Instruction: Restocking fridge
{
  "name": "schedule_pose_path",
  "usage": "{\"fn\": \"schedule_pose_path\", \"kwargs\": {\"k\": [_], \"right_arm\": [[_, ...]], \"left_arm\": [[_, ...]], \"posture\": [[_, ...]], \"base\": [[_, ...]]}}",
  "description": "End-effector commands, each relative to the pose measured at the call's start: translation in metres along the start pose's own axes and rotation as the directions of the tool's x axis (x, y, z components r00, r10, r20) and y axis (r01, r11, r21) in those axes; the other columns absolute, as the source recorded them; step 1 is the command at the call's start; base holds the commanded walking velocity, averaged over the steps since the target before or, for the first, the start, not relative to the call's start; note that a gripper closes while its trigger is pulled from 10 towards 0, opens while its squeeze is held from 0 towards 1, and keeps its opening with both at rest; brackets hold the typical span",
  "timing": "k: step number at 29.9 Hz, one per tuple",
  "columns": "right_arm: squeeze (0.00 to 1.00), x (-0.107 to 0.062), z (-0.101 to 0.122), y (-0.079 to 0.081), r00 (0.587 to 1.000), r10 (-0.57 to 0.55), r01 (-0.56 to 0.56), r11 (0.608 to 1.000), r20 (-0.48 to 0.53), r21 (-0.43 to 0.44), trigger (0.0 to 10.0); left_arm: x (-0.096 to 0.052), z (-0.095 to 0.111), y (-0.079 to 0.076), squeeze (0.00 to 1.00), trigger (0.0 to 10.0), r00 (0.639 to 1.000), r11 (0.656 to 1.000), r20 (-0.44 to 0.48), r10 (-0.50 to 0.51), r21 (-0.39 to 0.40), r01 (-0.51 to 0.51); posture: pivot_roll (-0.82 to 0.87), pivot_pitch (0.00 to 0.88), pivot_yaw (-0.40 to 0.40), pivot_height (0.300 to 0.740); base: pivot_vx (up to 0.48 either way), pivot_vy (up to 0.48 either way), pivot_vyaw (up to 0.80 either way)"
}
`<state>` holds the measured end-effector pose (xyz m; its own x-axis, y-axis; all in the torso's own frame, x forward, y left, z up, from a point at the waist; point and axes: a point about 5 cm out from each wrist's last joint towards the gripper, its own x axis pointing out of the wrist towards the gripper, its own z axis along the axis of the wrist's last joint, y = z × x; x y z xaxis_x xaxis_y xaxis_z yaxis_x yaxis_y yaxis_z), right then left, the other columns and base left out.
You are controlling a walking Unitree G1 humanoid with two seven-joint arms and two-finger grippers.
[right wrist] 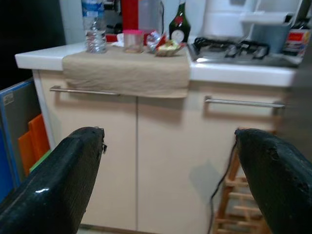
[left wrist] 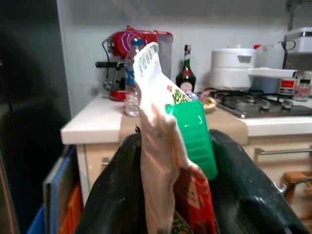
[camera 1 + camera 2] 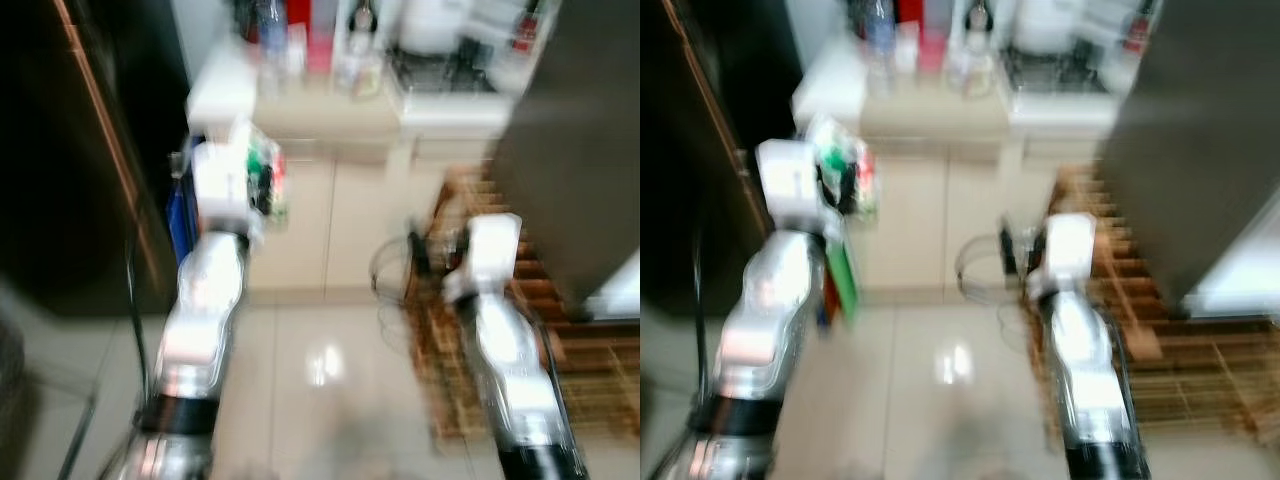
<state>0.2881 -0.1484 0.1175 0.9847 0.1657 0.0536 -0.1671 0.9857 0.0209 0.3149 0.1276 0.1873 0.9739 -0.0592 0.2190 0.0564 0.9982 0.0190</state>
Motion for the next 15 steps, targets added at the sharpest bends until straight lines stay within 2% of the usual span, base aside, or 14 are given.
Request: {"fn": "schedule_pose_path", "kwargs": {"k": [1, 15], "right_arm": [[0.00, 0.0002, 0.0042, -0.0083, 1.000, -0.012, 0.012, 0.999, 0.002, -0.031, 10.0], [0.00, 0.0017, 0.0064, -0.0091, 1.000, 0.006, -0.006, 0.999, -0.007, -0.050, 10.0]], "left_arm": [[0.0027, 0.0039, -0.0110, 0.00, 10.0, 1.000, 0.999, 0.013, -0.027, -0.020, 0.027], [0.0009, 0.0103, -0.0191, 0.00, 10.0, 0.998, 0.997, 0.038, -0.045, -0.061, 0.047]], "posture": [[-0.04, 0.000, 0.014, 0.740], [-0.05, 0.000, 0.002, 0.740]], "base": [[0.000, -0.480, 0.00], [0.000, -0.480, 0.00]]}}
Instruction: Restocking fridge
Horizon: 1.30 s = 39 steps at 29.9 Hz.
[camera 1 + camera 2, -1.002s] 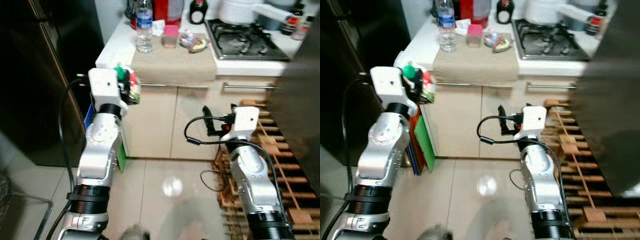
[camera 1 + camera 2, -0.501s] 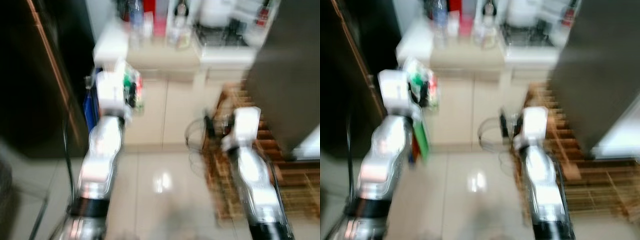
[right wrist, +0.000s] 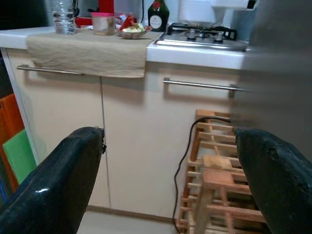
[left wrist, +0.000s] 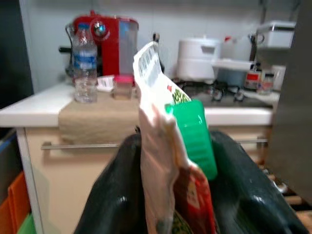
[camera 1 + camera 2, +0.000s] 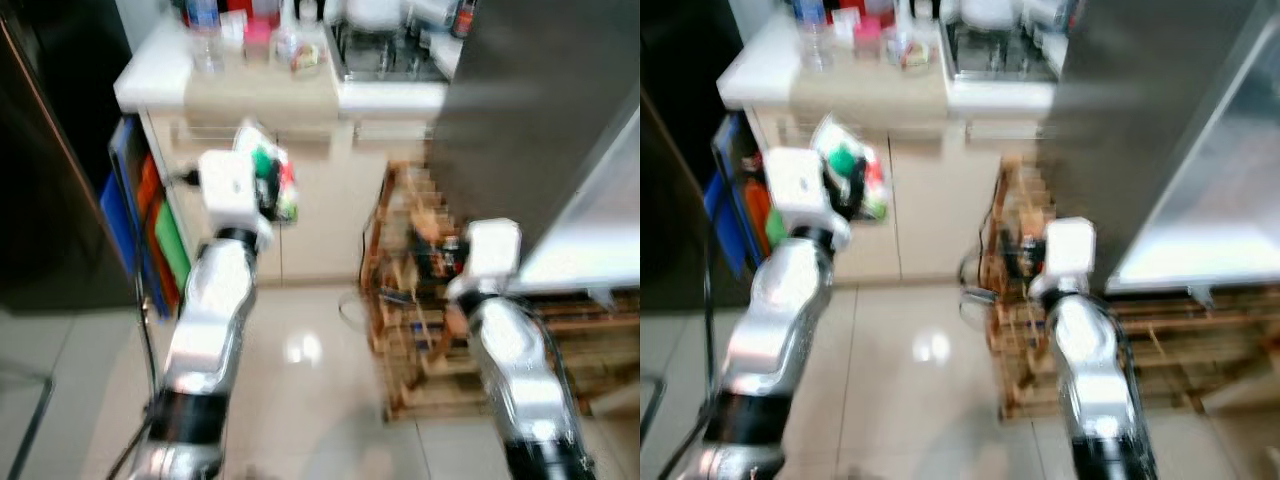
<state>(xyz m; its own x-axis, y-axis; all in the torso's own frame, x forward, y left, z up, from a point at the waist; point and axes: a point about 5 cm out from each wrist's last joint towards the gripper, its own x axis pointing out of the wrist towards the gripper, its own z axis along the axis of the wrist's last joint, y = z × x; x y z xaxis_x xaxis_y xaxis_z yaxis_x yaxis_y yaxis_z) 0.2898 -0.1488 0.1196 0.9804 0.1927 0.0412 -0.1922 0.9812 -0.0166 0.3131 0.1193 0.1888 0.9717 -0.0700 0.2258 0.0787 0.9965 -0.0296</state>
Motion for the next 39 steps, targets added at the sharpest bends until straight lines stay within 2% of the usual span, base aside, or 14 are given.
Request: {"fn": "schedule_pose_path", "kwargs": {"k": [1, 9, 22, 27, 30, 33, 39], "right_arm": [[0.00, 0.000, 0.004, -0.009, 1.000, -0.021, 0.021, 1.000, 0.005, -0.014, 10.0], [0.00, 0.001, 0.003, -0.009, 1.000, -0.025, 0.025, 1.000, 0.005, -0.009, 10.0], [0.00, -0.002, 0.001, -0.013, 0.999, -0.043, 0.043, 0.999, -0.003, -0.017, 10.0], [0.00, -0.003, 0.002, -0.018, 0.997, -0.081, 0.081, 0.996, -0.005, -0.031, 10.0], [0.00, -0.002, 0.002, -0.020, 0.996, -0.094, 0.094, 0.995, -0.004, -0.036, 10.0], [0.00, -0.004, 0.002, -0.025, 0.992, -0.124, 0.123, 0.991, -0.004, -0.052, 10.0], [0.00, -0.012, 0.001, -0.041, 0.977, -0.214, 0.212, 0.974, -0.008, -0.080, 10.0]], "left_arm": [[0.002, 0.008, -0.012, 0.00, 10.0, 0.999, 0.999, 0.030, -0.037, -0.009, 0.038], [0.006, 0.012, -0.011, 0.00, 10.0, 0.997, 0.998, 0.051, -0.054, 0.012, 0.053], [0.008, 0.011, -0.014, 0.00, 10.0, 0.996, 0.997, 0.042, -0.075, -0.002, 0.075], [0.010, 0.010, -0.014, 0.00, 10.0, 0.997, 0.996, 0.039, -0.067, -0.048, 0.069], [0.011, 0.008, -0.014, 0.00, 10.0, 0.998, 0.998, 0.024, -0.057, -0.034, 0.057], [0.013, 0.010, -0.019, 0.00, 10.0, 0.995, 0.995, 0.037, -0.087, -0.050, 0.089], [0.014, 0.010, -0.020, 0.00, 10.0, 0.995, 0.993, 0.038, -0.097, -0.068, 0.100]], "posture": [[-0.04, 0.000, 0.005, 0.740], [-0.04, 0.000, 0.010, 0.740], [-0.05, 0.000, 0.014, 0.740], [-0.06, 0.000, 0.017, 0.740], [-0.06, 0.000, 0.017, 0.740], [-0.07, 0.000, 0.021, 0.740], [-0.08, 0.000, 0.027, 0.740]], "base": [[0.000, -0.480, 0.00], [0.000, -0.480, 0.00], [0.000, -0.480, 0.00], [0.000, -0.469, 0.00], [0.000, 0.000, 0.00], [0.000, 0.000, 0.00], [0.000, 0.000, 0.00]]}}
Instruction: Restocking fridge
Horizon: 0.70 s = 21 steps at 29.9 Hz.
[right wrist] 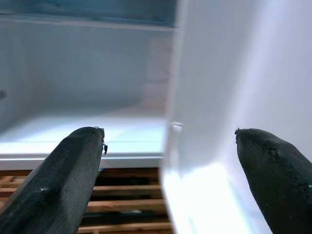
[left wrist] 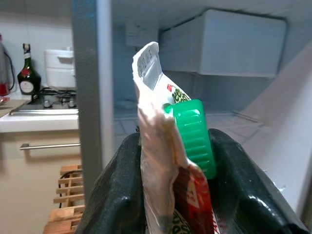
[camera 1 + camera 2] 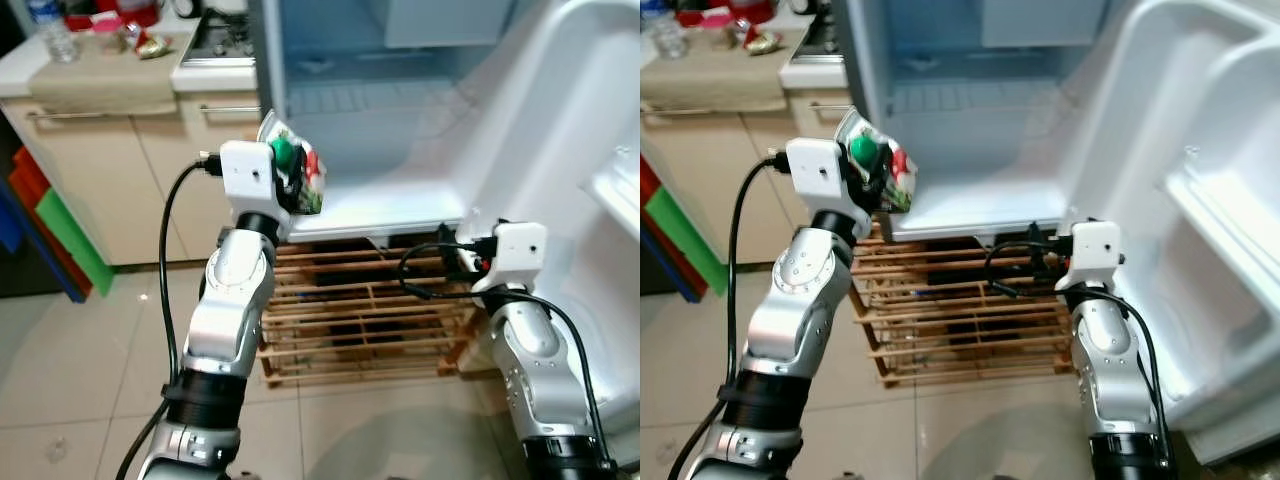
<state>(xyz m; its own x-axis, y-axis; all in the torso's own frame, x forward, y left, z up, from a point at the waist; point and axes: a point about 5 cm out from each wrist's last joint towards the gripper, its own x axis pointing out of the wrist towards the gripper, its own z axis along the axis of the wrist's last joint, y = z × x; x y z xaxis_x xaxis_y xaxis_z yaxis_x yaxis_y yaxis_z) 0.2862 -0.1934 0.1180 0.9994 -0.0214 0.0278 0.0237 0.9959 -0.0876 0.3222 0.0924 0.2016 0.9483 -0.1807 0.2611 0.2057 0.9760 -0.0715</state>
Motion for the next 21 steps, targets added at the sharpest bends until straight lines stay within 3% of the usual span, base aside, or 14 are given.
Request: {"fn": "schedule_pose_path", "kwargs": {"k": [1, 9, 12, 21], "right_arm": [[0.00, 0.000, 0.003, -0.001, 1.000, -0.020, 0.020, 1.000, 0.008, -0.001, 10.0], [0.00, 0.000, 0.001, -0.033, 0.978, -0.206, 0.206, 0.978, -0.013, -0.010, 10.0], [0.00, -0.001, -0.004, -0.056, 0.949, -0.313, 0.310, 0.948, -0.044, -0.072, 10.0], [0.00, -0.002, -0.006, -0.082, 0.908, -0.417, 0.408, 0.900, -0.033, -0.152, 10.0]], "left_arm": [[0.000, 0.001, 0.006, 0.00, 10.0, 1.000, 1.000, 0.004, 0.014, 0.002, -0.014], [0.001, -0.001, 0.004, 0.00, 10.0, 1.000, 1.000, 0.001, -0.002, -0.001, 0.002], [0.003, -0.002, 0.004, 0.00, 10.0, 1.000, 1.000, -0.004, -0.010, 0.002, 0.010], [0.003, -0.003, 0.004, 0.00, 10.0, 1.000, 1.000, -0.014, -0.020, 0.009, 0.021]], "posture": [[-0.08, 0.000, 0.028, 0.740], [-0.08, 0.000, 0.036, 0.740], [-0.08, 0.000, 0.041, 0.740], [-0.08, 0.000, 0.047, 0.740]], "base": [[0.000, 0.000, 0.00], [0.000, 0.000, 0.00], [0.000, 0.000, 0.00], [0.000, 0.000, 0.00]]}}
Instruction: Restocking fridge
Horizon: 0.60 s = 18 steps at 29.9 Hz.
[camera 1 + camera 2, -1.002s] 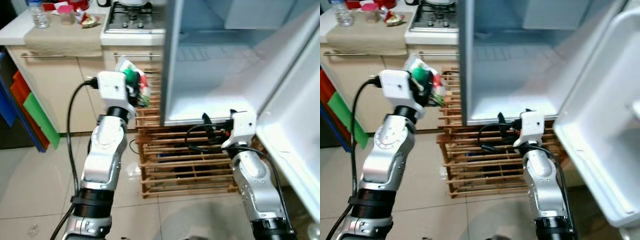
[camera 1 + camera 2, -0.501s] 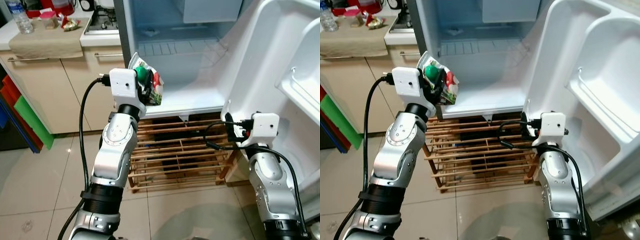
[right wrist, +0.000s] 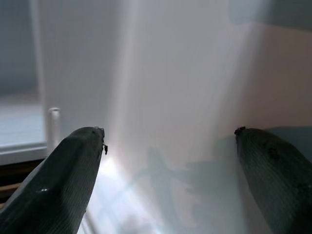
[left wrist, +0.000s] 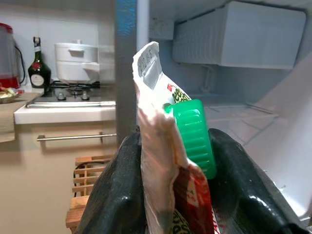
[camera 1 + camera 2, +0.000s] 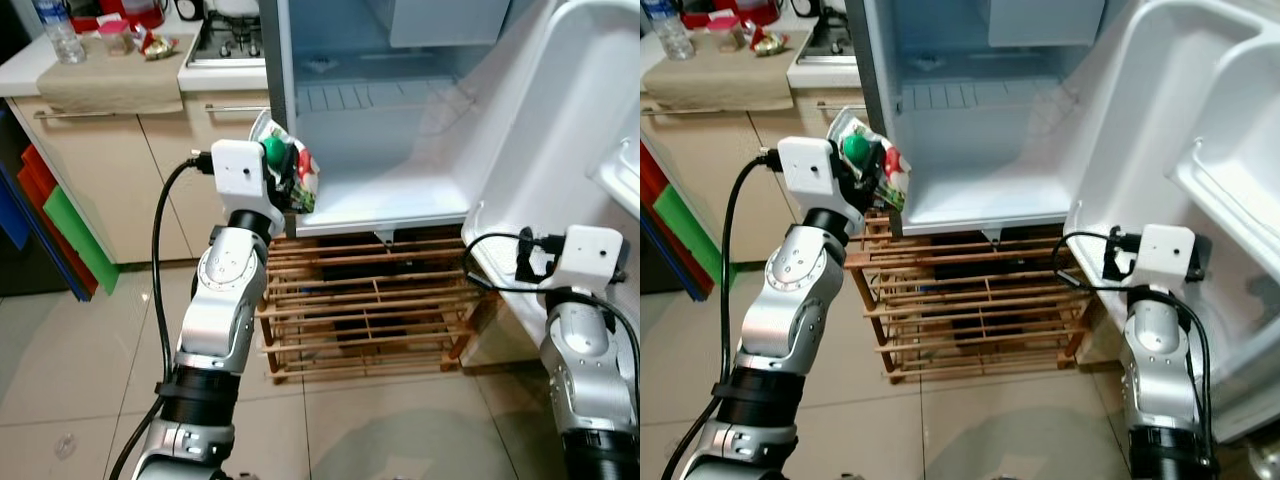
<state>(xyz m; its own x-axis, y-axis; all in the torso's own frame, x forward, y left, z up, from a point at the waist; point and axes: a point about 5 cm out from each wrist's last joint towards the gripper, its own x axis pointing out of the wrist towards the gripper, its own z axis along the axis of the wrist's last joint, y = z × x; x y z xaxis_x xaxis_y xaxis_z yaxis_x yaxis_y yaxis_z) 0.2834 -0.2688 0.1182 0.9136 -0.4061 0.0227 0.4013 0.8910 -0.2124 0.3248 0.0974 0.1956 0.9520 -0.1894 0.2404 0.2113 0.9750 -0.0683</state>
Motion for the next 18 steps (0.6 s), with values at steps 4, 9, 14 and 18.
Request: {"fn": "schedule_pose_path", "kwargs": {"k": [4, 9, 14, 18], "right_arm": [[0.00, 0.002, 0.004, -0.002, 0.999, -0.029, 0.030, 0.999, 0.030, -0.040, 10.0], [0.00, -0.010, 0.015, 0.034, 0.984, 0.150, -0.154, 0.987, 0.097, 0.040, 10.0], [0.00, -0.034, 0.027, 0.072, 0.914, 0.375, -0.396, 0.907, 0.157, 0.141, 10.0], [0.00, -0.044, 0.023, 0.080, 0.888, 0.436, -0.456, 0.877, 0.144, 0.152, 10.0]], "left_arm": [[0.003, 0.003, -0.002, 0.00, 10.0, 1.000, 1.000, 0.009, -0.020, 0.010, 0.019], [0.006, 0.001, -0.003, 0.00, 10.0, 1.000, 0.999, 0.000, -0.030, 0.021, 0.030], [0.006, -0.005, -0.009, 0.00, 10.0, 0.997, 0.997, -0.033, -0.064, 0.039, 0.065], [0.009, -0.012, -0.010, 0.00, 10.0, 0.996, 0.998, -0.067, -0.058, 0.006, 0.058]], "posture": [[-0.08, 0.000, 0.051, 0.740], [-0.08, 0.000, 0.053, 0.740], [-0.08, 0.000, 0.051, 0.740], [-0.09, 0.000, 0.053, 0.740]], "base": [[0.000, 0.000, 0.00], [0.000, 0.000, 0.00], [0.000, 0.000, 0.00], [0.000, 0.000, 0.00]]}}
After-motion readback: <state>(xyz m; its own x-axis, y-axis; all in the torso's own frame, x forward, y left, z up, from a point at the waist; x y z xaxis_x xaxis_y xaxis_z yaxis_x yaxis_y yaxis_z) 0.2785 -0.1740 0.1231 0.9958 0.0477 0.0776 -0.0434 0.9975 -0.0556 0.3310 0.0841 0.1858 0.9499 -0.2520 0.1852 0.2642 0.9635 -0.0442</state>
